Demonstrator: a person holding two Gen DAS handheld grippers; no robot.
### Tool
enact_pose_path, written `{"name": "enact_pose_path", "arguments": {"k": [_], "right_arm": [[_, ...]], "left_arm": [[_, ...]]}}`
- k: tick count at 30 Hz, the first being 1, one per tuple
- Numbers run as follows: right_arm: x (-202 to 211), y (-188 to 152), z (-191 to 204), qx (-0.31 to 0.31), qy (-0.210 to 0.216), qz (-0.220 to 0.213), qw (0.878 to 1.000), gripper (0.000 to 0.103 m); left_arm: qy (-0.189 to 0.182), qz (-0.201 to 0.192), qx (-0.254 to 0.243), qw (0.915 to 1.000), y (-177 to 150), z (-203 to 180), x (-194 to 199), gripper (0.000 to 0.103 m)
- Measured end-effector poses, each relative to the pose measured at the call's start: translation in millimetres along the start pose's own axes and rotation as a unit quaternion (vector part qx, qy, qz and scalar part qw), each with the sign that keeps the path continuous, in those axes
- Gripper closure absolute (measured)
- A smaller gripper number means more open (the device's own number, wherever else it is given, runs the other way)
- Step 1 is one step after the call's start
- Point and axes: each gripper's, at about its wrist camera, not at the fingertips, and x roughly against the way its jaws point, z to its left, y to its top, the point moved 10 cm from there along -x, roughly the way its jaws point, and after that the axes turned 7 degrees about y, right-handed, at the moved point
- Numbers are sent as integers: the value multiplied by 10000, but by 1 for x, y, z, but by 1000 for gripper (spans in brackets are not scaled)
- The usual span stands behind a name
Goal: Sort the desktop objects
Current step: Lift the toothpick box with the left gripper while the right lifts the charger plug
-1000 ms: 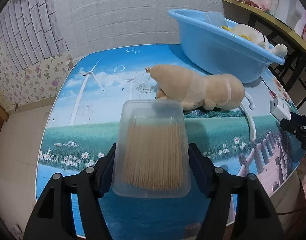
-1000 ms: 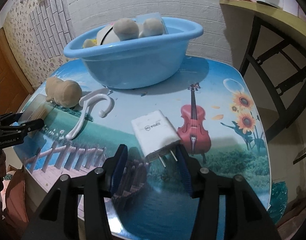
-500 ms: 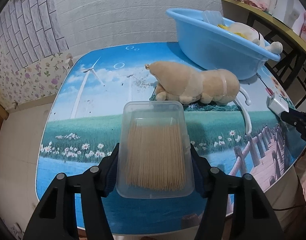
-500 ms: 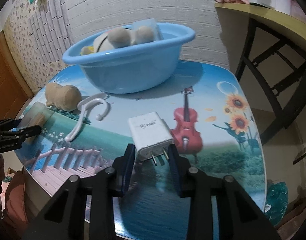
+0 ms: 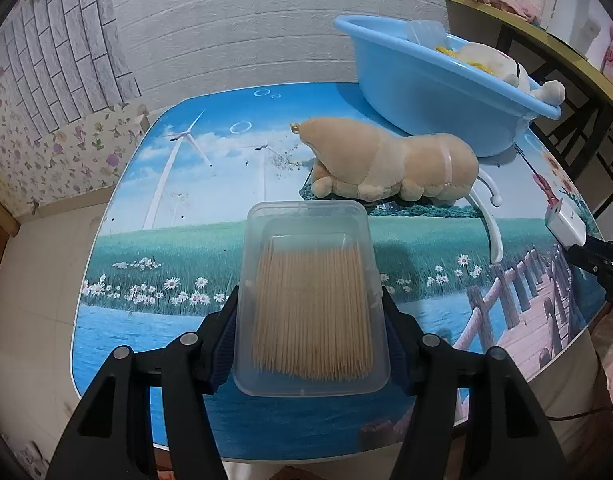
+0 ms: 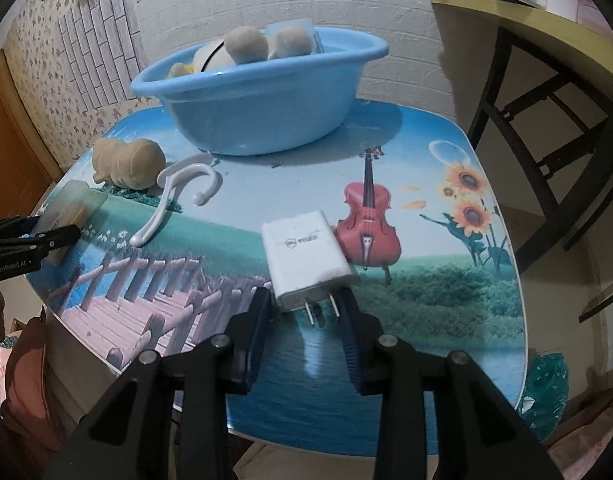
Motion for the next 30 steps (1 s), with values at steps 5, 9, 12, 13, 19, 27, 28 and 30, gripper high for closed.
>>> {"name": "enact_pose_path", "arguments": {"k": [5, 9, 12, 13, 19, 27, 28, 30], "right_arm": [[0, 5, -1, -48, 49, -98, 9999, 52], [-2, 8, -5, -73, 36, -132, 9999, 52], [-5, 9, -5, -68, 25, -120, 9999, 52], [-6, 10, -6, -67, 24, -121, 9999, 52], [-8, 12, -3, 42, 6, -199, 9998, 54], [-1, 12, 0, 10, 114, -267, 9996, 61], [1, 14, 1, 3, 130, -295, 9995, 61], [6, 17, 3, -11, 190, -373, 9991, 61]], "left_arm": [[14, -50, 11, 10000, 2, 0, -1, 42], [5, -87, 13, 10000, 3, 0, -1, 42], [10, -109, 31, 9999, 4, 0, -2, 41], [12, -113, 33, 9999, 4, 0, -2, 40], [9, -285, 4, 9996, 6, -2, -3, 40], [-138, -278, 71, 9995, 6, -3, 4, 43], [-163, -295, 75, 9994, 6, -4, 7, 43], [-186, -333, 93, 9992, 8, -4, 12, 43]]}}
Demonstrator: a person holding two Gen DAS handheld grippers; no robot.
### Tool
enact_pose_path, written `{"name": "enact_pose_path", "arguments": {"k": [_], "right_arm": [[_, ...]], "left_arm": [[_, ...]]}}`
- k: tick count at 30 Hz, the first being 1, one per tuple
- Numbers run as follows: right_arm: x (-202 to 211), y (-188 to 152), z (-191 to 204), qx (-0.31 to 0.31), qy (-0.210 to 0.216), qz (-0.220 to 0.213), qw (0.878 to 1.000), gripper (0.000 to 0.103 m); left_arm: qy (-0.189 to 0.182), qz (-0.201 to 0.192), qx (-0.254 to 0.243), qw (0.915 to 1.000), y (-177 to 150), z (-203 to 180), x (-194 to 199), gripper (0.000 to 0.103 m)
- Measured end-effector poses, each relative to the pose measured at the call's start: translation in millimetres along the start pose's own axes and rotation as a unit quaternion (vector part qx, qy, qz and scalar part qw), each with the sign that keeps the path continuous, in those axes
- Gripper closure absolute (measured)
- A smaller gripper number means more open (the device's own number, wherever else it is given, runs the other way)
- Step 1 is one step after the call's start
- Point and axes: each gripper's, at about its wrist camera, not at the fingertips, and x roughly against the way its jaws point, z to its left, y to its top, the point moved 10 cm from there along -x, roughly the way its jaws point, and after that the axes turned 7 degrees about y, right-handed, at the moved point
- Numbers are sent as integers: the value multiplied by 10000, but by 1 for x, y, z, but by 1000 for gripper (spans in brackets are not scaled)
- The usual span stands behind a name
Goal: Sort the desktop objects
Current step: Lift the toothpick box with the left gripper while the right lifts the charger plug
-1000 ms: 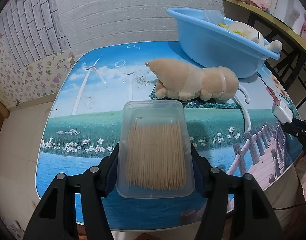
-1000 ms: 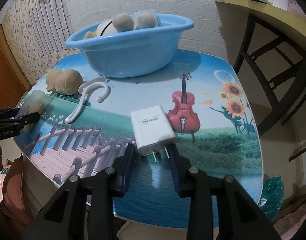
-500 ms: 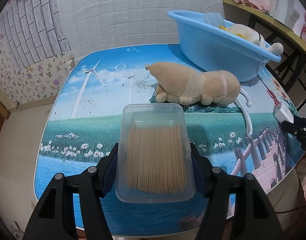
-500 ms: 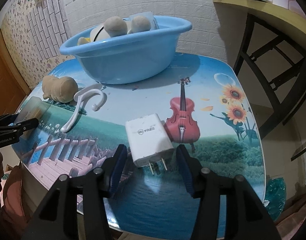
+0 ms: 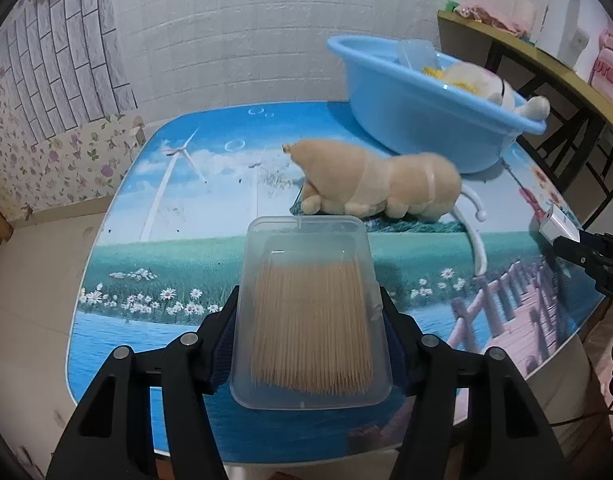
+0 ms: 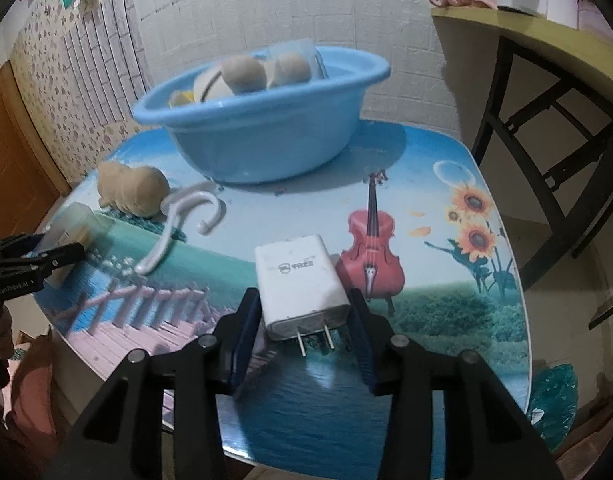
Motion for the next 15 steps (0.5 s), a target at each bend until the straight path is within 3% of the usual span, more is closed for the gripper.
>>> {"name": "enact_pose_path", "arguments": {"k": [15], "right_arm": [[33, 32, 23, 85, 308, -479, 9983, 61]], "left_arm": [[-117, -376, -1, 9992, 39, -9, 44, 43]]}}
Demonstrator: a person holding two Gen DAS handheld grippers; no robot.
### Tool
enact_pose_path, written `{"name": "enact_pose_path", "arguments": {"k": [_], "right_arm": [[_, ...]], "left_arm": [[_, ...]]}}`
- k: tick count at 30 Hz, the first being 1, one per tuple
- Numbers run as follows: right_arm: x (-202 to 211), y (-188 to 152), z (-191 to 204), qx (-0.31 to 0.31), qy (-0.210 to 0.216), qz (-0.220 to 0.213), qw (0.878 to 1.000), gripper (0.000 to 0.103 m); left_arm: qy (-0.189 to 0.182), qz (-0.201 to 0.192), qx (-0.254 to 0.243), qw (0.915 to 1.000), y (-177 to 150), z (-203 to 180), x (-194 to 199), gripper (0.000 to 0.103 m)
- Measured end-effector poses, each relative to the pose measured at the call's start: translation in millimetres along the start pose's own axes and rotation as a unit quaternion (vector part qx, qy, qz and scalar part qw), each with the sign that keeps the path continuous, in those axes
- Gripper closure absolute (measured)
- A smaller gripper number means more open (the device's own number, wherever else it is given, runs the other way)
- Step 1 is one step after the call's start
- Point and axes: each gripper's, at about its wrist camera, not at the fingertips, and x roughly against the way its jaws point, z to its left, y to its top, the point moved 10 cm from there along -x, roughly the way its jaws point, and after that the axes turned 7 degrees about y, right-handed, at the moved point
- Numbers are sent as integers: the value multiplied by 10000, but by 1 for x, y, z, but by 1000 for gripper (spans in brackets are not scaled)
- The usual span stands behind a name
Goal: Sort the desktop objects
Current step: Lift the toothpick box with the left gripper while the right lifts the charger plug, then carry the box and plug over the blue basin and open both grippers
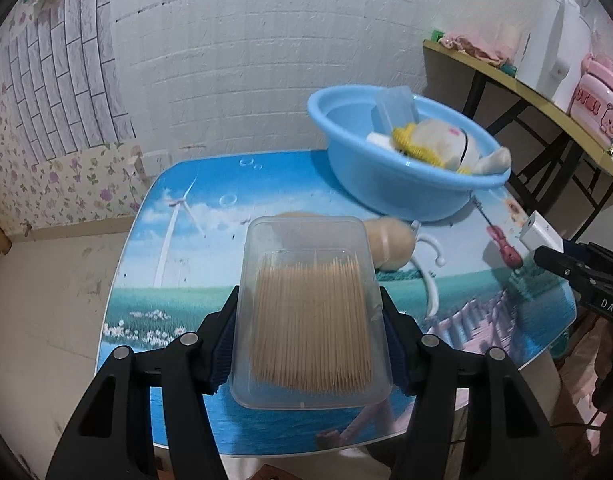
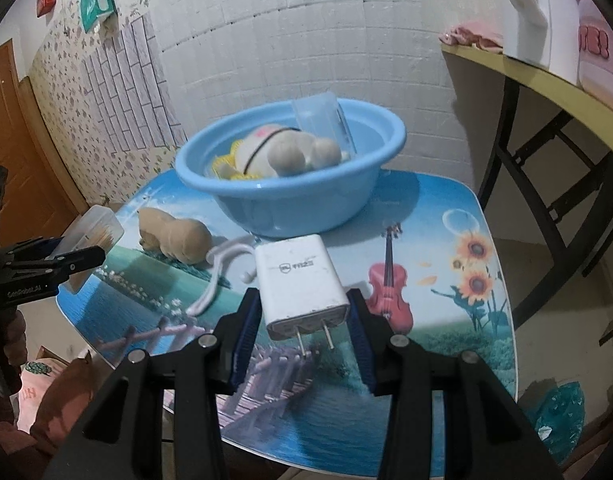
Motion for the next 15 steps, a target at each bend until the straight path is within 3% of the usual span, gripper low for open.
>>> {"name": "enact_pose_path", "arguments": {"k": [15], "right_arm": [[8, 39, -4, -20, 210, -356, 9991, 61]], "left_arm": [[-127, -334, -237, 9991, 56, -25, 14, 42]]}}
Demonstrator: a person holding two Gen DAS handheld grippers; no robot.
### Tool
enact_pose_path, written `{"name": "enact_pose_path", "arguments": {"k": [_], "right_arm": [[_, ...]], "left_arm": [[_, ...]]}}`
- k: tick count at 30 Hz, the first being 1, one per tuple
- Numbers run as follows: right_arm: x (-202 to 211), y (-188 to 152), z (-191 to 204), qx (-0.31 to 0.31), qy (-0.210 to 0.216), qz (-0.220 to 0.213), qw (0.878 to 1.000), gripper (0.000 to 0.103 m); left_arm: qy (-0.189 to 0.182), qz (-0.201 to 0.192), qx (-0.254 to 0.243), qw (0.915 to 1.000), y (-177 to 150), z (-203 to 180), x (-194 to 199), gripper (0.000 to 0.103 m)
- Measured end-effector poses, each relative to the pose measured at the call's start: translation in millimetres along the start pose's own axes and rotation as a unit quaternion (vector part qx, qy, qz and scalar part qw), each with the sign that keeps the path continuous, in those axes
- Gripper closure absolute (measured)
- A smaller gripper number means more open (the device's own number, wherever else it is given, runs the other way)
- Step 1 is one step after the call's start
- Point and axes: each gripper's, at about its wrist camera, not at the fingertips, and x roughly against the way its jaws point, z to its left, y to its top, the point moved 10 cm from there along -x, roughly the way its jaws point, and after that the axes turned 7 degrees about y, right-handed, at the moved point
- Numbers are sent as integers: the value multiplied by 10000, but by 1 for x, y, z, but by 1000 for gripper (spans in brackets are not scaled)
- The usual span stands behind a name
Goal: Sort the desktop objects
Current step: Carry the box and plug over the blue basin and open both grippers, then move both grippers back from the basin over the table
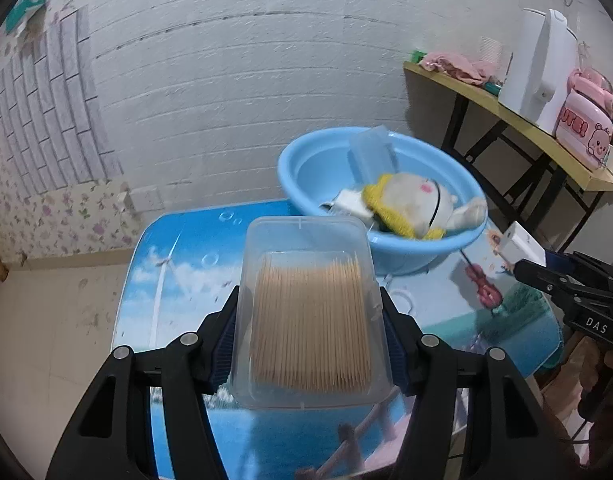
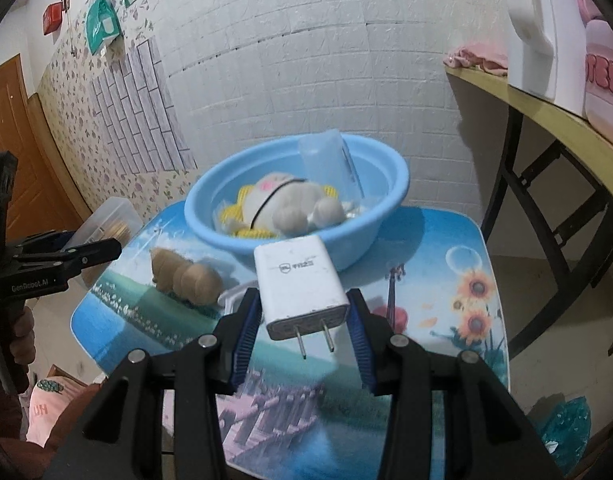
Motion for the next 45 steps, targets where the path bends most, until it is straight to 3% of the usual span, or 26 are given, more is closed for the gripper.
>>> {"name": "enact_pose_path", "arguments": {"k": [11, 19, 24, 27, 30, 32, 34, 38, 45], "right_arm": [[-18, 50, -14, -97, 55, -363, 9993, 61], [-60, 80, -27, -188, -8, -276, 9994, 61], [-79, 84, -29, -148, 18, -101, 9998, 61], [-86, 81, -29, -165, 16, -12, 9999, 61], [-86, 83, -25, -101, 35, -25, 9999, 59], [-86, 84, -24, -51, 43, 5, 10000, 52], [-83, 86, -25, -101, -48, -27, 9999, 42], [-70, 85, -16, -187, 0, -144, 9997, 41], [-56, 65, -3, -271, -47, -78, 9996, 40]], "left_arm": [[-173, -63, -217, 9996, 55, -31, -39, 42], [-331, -86, -497, 9982, 88, -57, -79, 42], [-342, -207, -619, 9973, 94, -60, -78, 21], [-401, -167, -511, 9977, 92, -56, -76, 17], [-314, -116, -439, 9985, 85, -47, -73, 6], [-218, -106, -391, 9989, 82, -42, -68, 1], [-116, -121, -317, 9994, 77, -36, -61, 0], [231, -18, -60, 9997, 63, -20, -55, 0], [565, 82, -165, 9982, 34, -13, -46, 0]]}}
